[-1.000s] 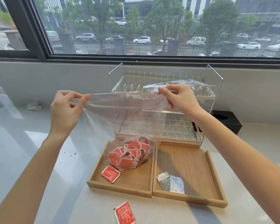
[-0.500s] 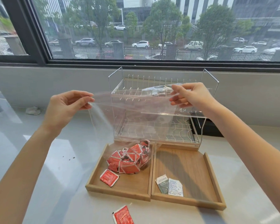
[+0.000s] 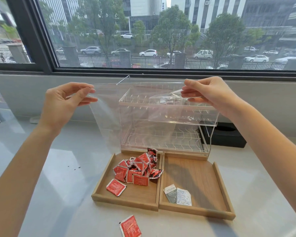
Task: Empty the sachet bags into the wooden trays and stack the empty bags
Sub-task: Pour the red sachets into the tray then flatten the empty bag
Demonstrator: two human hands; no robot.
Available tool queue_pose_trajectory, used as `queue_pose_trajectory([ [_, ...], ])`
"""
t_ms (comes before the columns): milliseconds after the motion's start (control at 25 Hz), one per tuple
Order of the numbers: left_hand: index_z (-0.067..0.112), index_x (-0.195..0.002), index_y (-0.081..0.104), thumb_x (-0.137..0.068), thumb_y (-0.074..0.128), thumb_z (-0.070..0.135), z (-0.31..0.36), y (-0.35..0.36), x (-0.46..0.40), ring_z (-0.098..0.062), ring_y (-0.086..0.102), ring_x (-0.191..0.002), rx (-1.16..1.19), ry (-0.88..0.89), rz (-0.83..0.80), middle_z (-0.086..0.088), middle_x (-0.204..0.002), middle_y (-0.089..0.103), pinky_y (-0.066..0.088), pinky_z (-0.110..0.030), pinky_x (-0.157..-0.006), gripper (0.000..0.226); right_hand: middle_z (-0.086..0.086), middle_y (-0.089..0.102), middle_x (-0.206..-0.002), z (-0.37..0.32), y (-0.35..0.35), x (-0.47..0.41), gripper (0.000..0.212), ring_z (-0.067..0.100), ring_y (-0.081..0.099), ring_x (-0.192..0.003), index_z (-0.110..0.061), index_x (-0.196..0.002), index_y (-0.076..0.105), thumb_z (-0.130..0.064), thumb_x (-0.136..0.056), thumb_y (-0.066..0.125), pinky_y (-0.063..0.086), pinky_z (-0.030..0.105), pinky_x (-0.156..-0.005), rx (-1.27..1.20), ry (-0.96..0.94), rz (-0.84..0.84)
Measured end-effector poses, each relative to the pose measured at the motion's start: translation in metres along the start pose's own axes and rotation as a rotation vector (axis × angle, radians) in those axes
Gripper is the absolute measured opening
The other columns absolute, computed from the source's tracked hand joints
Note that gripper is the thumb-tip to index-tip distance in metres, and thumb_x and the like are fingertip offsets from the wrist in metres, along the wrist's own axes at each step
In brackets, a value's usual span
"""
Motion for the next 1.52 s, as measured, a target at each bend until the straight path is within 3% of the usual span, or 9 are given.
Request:
queue_pose_trajectory([
  [280, 0.027, -0.082, 0.067, -0.084, 0.058, 0.014, -0.009, 0.024, 0.027, -0.003, 0.066, -0.085, 0.016, -0.013, -0.044, 0.023, -0.078, 0.072, 0.052, -0.023, -0.089, 0.016, 0.001, 0.073, -0.076, 0.015, -0.044, 0.041, 0.011, 0.007, 0.07, -0.072, -0.011, -0.082, 0.07, -0.02, -0.083, 0.063, 0.055, 0.014, -0.071, -0.078, -0.023, 0.188],
  [440, 0.026, -0.082, 0.062, -0.085, 0.057, 0.011, -0.025, 0.053, 0.065, 0.005, 0.061, -0.08, 0.003, -0.078, -0.126, 0.025, -0.077, 0.069, 0.047, -0.01, -0.079, 0.016, 0.003, 0.07, -0.083, 0.056, -0.05, 0.082, 0.006, 0.007, 0.069, -0.072, -0.014, -0.083, 0.069, -0.016, -0.082, 0.063, 0.055, 0.015, -0.074, -0.106, 0.035, 0.247],
  [520, 0.026, -0.079, 0.06, -0.084, 0.058, 0.031, -0.039, 0.062, 0.089, 0.008, 0.061, -0.077, 0.019, -0.15, -0.179, 0.025, -0.076, 0.069, 0.045, -0.005, -0.075, 0.007, 0.0, 0.07, -0.077, 0.077, -0.053, 0.1, 0.007, 0.006, 0.067, -0.071, -0.014, -0.08, 0.069, -0.014, -0.082, 0.063, 0.055, 0.015, -0.073, -0.115, 0.067, 0.259],
  [600, 0.028, -0.076, 0.061, -0.078, 0.052, 0.055, -0.054, 0.066, 0.114, 0.005, 0.063, -0.076, 0.015, -0.225, -0.201, 0.023, -0.076, 0.069, 0.045, -0.005, -0.074, 0.028, -0.004, 0.069, -0.07, 0.102, -0.048, 0.118, 0.008, 0.003, 0.065, -0.067, -0.015, -0.079, 0.069, -0.011, -0.082, 0.062, 0.055, 0.013, -0.069, -0.076, 0.114, 0.22],
  [720, 0.026, -0.076, 0.059, -0.087, 0.055, 0.019, -0.094, 0.071, 0.157, 0.005, 0.062, -0.067, 0.005, -0.384, -0.172, 0.012, -0.071, 0.07, 0.044, -0.002, -0.063, 0.013, 0.005, 0.067, -0.075, 0.154, -0.036, 0.146, 0.012, 0.002, 0.064, -0.062, -0.011, -0.087, 0.065, -0.002, -0.08, 0.062, 0.055, 0.013, -0.064, -0.062, 0.232, 0.174],
  [800, 0.025, -0.091, 0.058, -0.086, 0.054, 0.003, -0.12, 0.08, 0.188, 0.0, 0.062, -0.066, -0.053, -0.476, -0.203, -0.001, -0.094, 0.066, 0.045, -0.004, -0.058, 0.023, 0.008, 0.063, -0.077, 0.193, -0.026, 0.165, 0.016, 0.001, 0.063, -0.058, -0.007, -0.094, 0.061, 0.002, -0.081, 0.06, 0.053, 0.011, -0.06, -0.073, 0.332, 0.151],
  [920, 0.015, -0.125, 0.043, -0.086, 0.053, 0.003, -0.162, 0.088, 0.23, -0.011, 0.061, -0.072, -0.133, -0.68, -0.26, -0.016, -0.119, 0.056, 0.046, -0.004, -0.056, 0.042, 0.009, 0.059, -0.075, 0.242, -0.013, 0.189, 0.02, 0.002, 0.06, -0.054, -0.001, -0.102, 0.058, 0.003, -0.083, 0.058, 0.05, 0.009, -0.056, -0.023, 0.476, 0.102],
  [1040, 0.012, -0.132, 0.036, -0.086, 0.052, 0.002, -0.187, 0.091, 0.265, -0.01, 0.059, -0.074, -0.161, -0.863, -0.287, -0.019, -0.119, 0.057, 0.048, -0.008, -0.055, 0.05, 0.01, 0.059, -0.074, 0.271, -0.002, 0.206, 0.021, 0.017, 0.056, -0.063, 0.001, -0.105, 0.057, 0.001, -0.084, 0.057, 0.051, 0.011, -0.057, 0.046, 0.582, 0.027],
  [1520, 0.009, -0.119, 0.051, -0.089, 0.048, 0.015, -0.213, 0.084, 0.235, -0.024, 0.053, -0.113, -0.382, -0.877, -0.218, -0.01, -0.123, 0.057, 0.044, -0.039, -0.095, 0.031, 0.005, 0.063, -0.099, 0.29, -0.02, 0.163, 0.023, 0.014, 0.054, -0.077, -0.011, -0.105, 0.062, -0.02, -0.088, 0.05, 0.042, 0.025, -0.068, 0.37, 0.601, 0.05],
])
Point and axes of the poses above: each hand's wrist, its own x-axis away from the middle knuckle, its own y-axis out of the palm, z = x × y, the point moved 10 cm from there along -x, towards the middle knuckle
